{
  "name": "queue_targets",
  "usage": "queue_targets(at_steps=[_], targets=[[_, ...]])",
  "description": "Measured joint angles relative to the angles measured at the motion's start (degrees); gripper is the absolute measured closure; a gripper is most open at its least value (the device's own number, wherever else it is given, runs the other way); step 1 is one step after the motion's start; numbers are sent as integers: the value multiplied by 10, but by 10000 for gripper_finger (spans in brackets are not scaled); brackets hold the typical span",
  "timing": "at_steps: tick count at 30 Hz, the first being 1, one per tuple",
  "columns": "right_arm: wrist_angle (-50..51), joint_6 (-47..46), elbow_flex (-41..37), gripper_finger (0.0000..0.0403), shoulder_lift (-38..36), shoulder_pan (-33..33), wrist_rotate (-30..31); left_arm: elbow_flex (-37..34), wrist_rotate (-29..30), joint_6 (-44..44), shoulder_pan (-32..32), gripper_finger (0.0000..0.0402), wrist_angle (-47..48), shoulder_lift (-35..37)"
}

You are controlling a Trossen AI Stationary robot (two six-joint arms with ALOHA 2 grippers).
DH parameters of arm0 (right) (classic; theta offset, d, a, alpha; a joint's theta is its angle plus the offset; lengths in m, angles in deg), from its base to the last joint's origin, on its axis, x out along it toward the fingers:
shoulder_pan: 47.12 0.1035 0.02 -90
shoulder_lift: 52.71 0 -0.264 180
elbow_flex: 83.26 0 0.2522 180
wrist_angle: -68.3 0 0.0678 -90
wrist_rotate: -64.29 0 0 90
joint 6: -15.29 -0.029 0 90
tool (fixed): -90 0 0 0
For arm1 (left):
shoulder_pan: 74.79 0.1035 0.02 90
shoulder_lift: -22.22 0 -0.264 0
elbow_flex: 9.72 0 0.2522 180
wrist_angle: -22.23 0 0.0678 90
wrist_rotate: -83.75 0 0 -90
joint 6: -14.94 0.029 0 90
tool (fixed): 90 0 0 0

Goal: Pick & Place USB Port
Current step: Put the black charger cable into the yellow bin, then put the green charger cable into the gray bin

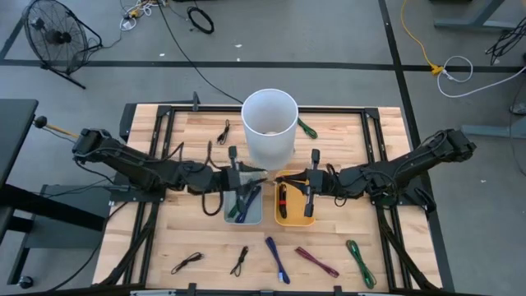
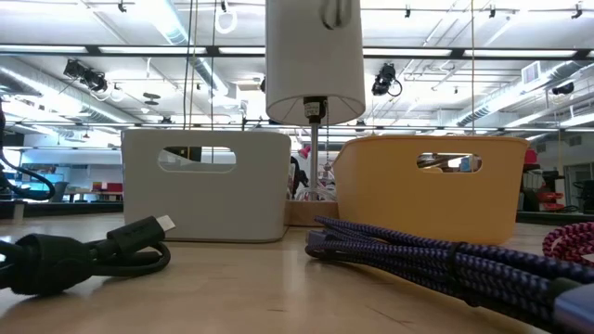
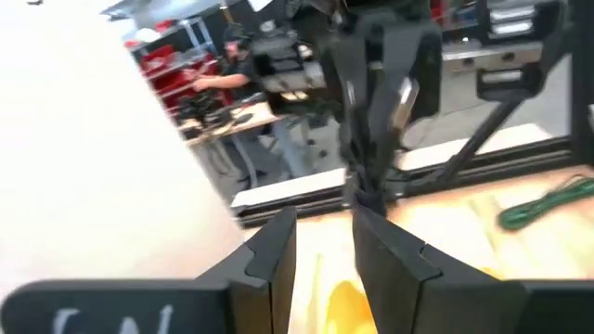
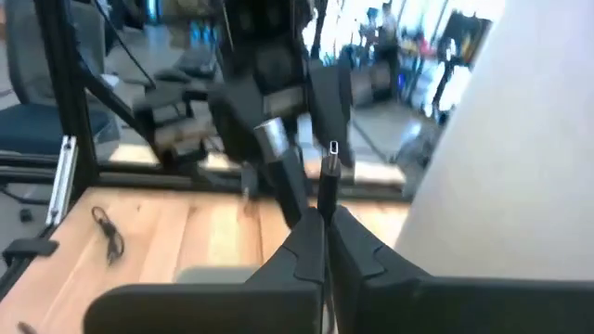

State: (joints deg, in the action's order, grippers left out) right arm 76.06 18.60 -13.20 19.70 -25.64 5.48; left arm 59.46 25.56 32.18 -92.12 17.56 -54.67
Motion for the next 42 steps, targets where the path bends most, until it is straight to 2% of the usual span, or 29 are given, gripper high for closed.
queue_targets(at_steps=[3,9,20,26,34,42], targets=[[72,-87,0,402,-6,0,19,0,43,4,-17,287,32,22],[215,-292,-6,403,7,3,11,0,88,1,-42,287,87,55],[150,-500,-158,403,21,28,-32,0,180,0,-68,287,119,65],[135,-523,-188,385,20,27,-37,0,181,0,-68,287,125,65],[135,-517,-209,310,20,17,-26,0,181,-1,-68,287,141,65],[114,-441,-209,248,20,-6,-24,0,181,-1,-67,287,142,65]])
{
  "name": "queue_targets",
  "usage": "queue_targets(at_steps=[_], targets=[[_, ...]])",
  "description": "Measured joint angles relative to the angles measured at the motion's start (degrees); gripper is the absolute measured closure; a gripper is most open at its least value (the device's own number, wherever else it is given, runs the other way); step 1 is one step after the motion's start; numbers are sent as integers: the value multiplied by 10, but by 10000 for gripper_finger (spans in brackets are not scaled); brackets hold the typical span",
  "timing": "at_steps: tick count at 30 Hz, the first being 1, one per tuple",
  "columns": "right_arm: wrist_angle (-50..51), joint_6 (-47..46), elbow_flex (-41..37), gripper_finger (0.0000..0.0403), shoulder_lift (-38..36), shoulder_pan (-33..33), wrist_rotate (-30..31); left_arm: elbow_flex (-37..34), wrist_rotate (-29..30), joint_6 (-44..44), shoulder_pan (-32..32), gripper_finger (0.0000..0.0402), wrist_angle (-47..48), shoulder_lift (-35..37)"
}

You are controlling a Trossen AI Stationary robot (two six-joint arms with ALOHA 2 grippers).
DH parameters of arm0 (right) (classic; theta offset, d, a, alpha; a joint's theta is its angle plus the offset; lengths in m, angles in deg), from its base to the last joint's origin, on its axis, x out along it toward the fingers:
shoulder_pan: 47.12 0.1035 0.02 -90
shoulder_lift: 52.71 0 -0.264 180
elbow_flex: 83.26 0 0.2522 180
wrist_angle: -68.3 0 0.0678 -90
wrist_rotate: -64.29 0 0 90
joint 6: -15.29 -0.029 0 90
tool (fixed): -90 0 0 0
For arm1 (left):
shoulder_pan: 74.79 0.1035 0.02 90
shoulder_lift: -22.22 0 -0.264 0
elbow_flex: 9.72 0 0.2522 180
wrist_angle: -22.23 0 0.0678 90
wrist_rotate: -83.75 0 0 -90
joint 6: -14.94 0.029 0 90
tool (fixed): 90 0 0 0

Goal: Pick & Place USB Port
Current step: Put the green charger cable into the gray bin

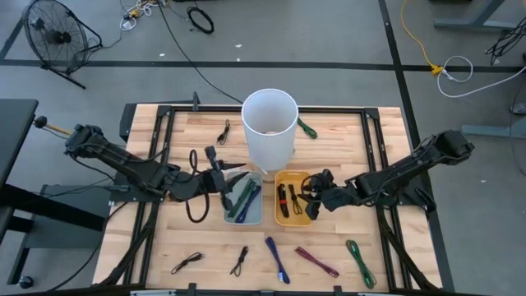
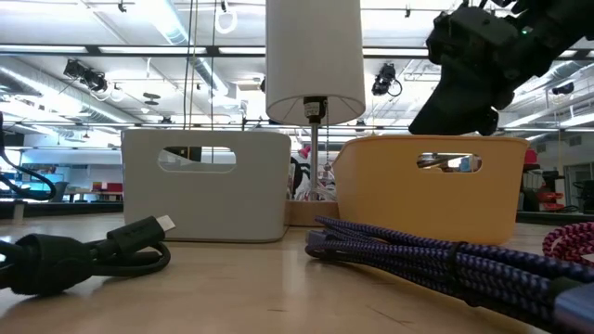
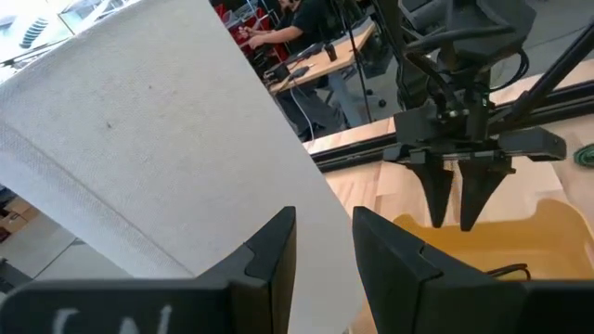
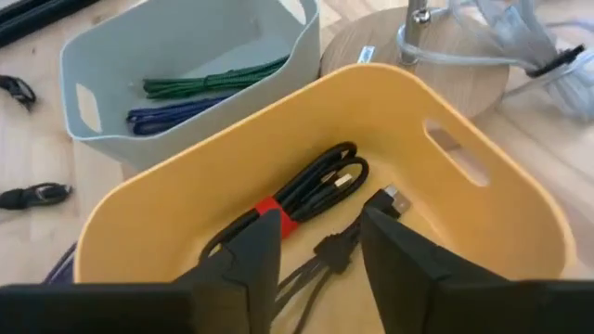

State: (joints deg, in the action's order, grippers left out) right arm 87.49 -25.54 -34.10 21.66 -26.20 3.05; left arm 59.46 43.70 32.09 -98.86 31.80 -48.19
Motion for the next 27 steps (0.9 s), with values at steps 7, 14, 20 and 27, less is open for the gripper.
queue_targets(at_steps=[7,14,20,27], targets=[[2,77,14,244,-40,-36,27,0,0,0,0,287,0,0],[69,144,16,256,-107,-119,186,0,0,0,0,287,0,0],[83,169,16,252,-123,-260,119,0,0,-1,1,287,0,0],[34,237,15,221,-96,-409,-7,0,0,-1,2,287,0,0]])
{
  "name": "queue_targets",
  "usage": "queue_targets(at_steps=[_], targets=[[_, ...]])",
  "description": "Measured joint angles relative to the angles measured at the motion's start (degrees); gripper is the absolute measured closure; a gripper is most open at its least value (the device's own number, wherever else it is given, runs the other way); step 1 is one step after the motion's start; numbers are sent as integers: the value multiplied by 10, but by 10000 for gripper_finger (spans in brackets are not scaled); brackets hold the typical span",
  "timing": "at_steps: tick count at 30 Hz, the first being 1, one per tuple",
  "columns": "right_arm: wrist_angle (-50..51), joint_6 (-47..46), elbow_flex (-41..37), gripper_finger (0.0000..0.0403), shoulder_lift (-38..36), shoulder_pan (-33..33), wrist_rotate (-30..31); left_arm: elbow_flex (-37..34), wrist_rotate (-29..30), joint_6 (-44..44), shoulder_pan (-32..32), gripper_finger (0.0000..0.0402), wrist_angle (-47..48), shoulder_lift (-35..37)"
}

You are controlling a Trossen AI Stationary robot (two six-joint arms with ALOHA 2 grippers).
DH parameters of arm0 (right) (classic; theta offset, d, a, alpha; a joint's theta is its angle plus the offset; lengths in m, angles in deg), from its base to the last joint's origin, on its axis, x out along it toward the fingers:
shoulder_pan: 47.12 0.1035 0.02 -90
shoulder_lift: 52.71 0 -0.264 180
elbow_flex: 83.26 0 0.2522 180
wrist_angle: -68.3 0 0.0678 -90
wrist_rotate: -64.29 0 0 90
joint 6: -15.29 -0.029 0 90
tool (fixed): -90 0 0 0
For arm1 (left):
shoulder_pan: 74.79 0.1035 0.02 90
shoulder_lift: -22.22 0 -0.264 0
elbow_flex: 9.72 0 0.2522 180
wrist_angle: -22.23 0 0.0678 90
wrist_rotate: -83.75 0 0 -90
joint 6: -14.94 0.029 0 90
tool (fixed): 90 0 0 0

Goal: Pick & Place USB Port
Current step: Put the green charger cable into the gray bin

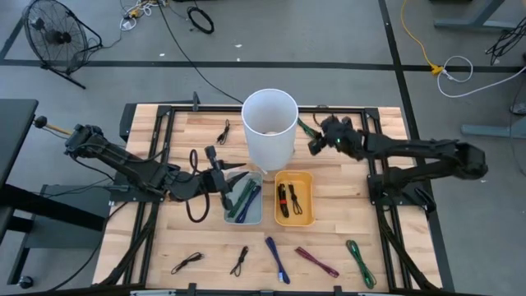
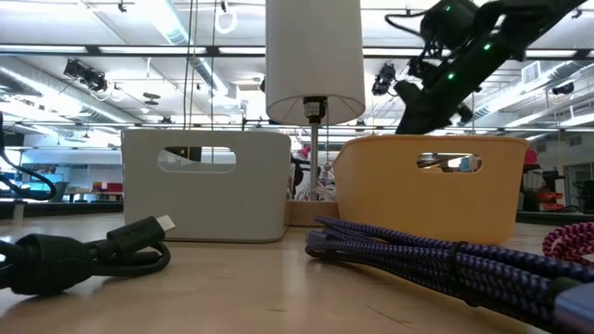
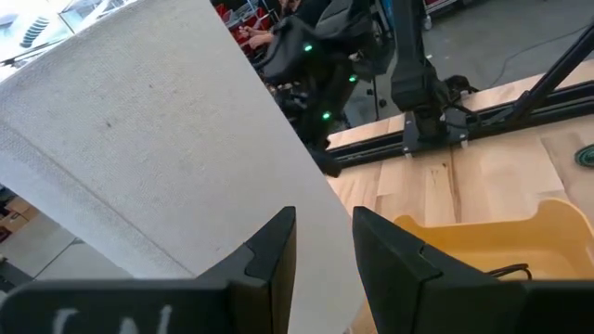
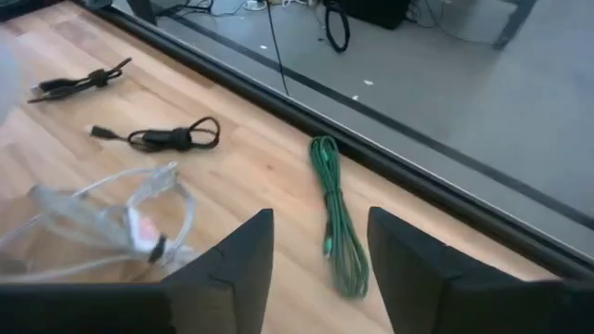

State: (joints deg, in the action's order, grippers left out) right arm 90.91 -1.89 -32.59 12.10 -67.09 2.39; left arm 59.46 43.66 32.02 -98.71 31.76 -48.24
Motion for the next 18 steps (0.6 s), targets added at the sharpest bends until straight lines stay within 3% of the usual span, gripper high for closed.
queue_targets(at_steps=[10,18], targets=[[-106,12,0,180,94,-123,-114,0,0,0,0,287,-1,0],[-167,18,0,172,195,-142,-157,0,0,0,0,287,-1,0]])
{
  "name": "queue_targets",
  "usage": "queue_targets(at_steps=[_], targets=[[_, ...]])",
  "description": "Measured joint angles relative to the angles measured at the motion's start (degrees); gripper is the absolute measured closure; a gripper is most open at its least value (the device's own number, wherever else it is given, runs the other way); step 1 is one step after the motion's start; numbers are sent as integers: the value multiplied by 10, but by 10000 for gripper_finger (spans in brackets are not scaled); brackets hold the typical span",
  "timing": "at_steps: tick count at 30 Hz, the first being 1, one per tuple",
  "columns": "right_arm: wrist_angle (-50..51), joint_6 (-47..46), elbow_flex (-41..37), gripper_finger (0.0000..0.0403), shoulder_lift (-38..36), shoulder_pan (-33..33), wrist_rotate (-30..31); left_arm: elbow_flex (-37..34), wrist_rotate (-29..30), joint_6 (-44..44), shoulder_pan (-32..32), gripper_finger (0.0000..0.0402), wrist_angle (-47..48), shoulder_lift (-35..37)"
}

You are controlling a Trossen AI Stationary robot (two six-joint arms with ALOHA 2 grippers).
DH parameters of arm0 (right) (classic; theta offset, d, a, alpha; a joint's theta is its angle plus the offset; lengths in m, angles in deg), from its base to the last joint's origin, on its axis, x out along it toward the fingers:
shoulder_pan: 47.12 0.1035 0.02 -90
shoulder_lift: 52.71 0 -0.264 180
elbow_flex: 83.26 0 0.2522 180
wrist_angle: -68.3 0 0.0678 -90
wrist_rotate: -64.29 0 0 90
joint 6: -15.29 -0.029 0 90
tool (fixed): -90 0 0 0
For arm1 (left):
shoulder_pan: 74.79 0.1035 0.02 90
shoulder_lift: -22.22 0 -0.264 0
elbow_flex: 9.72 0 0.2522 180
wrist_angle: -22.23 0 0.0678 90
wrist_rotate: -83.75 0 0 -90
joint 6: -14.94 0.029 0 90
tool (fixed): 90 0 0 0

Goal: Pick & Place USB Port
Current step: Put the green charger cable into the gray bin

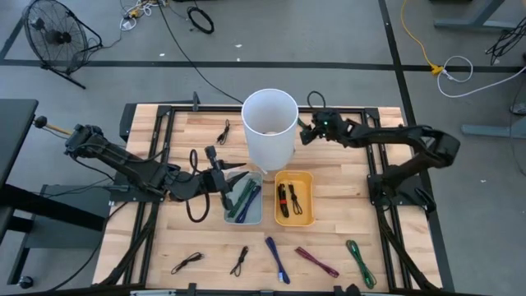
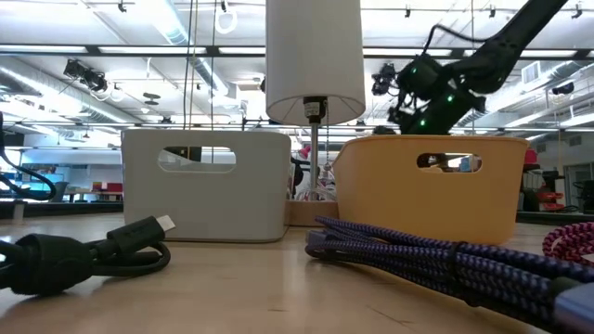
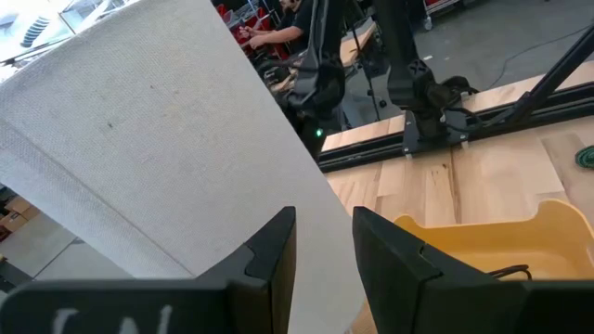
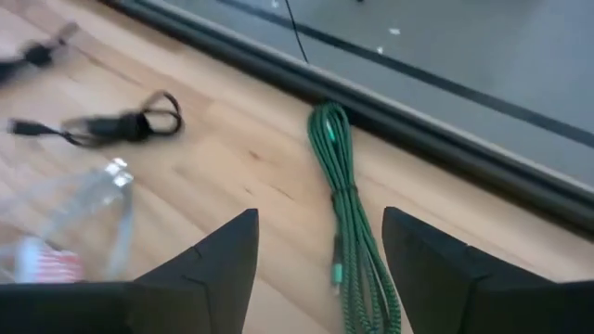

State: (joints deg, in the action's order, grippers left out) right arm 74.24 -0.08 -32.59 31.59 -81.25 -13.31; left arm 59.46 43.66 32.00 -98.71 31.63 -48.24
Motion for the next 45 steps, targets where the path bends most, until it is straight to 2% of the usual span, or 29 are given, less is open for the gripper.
queue_targets(at_steps=[10,14,22,32,35,39,45], targets=[[-4,-1,0,172,82,-5,7,0,0,-3,0,287,0,0],[-5,0,0,172,109,-5,30,0,0,-4,0,287,0,0],[-1,11,0,184,111,-1,47,0,0,-9,0,287,0,0],[41,10,2,214,118,-1,23,0,0,-15,0,287,4,0],[45,-1,2,251,118,-1,20,0,0,-15,0,287,4,0],[41,3,2,369,119,0,15,0,0,-15,0,287,5,0],[64,9,10,393,103,-1,3,0,0,-15,0,287,9,0]])
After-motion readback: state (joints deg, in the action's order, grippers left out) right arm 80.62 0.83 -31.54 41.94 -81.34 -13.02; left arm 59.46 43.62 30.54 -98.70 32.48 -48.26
